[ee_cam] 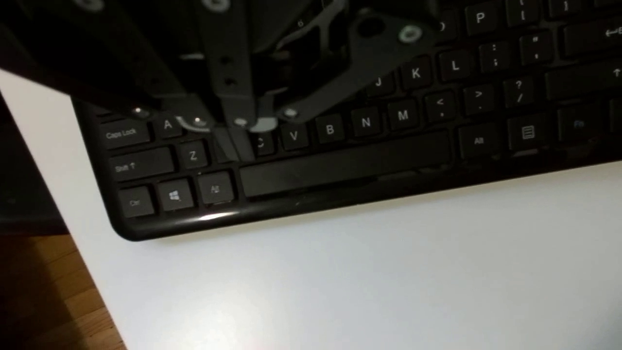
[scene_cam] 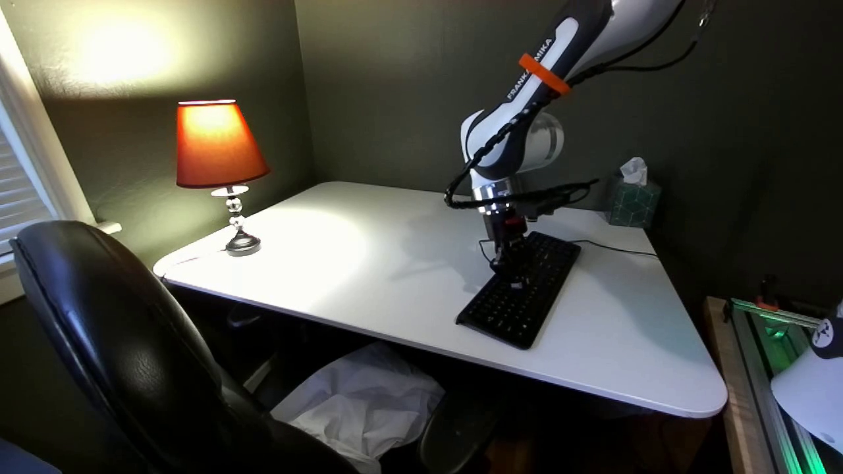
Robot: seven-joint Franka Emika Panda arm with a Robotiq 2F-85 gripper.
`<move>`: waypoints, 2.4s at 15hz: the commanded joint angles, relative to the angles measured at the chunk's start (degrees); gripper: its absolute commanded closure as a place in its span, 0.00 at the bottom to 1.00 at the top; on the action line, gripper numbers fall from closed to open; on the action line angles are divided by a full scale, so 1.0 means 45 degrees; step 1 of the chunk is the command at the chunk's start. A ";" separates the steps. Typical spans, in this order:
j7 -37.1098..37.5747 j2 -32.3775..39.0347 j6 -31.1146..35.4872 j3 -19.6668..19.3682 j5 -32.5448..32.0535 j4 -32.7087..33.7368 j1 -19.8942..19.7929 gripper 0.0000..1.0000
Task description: Press a button on the keyboard
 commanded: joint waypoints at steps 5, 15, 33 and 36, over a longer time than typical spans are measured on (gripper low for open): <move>0.0649 0.0614 -0.1015 0.0039 -0.0444 0.0707 -0.0159 1.00; 0.0701 0.1024 -0.1704 0.0070 -0.0459 0.1188 -0.0226 1.00; 0.0635 0.1404 -0.2042 0.0140 -0.0351 0.1539 -0.0271 1.00; 0.0625 0.1451 -0.2166 0.0156 -0.0343 0.1654 -0.0259 1.00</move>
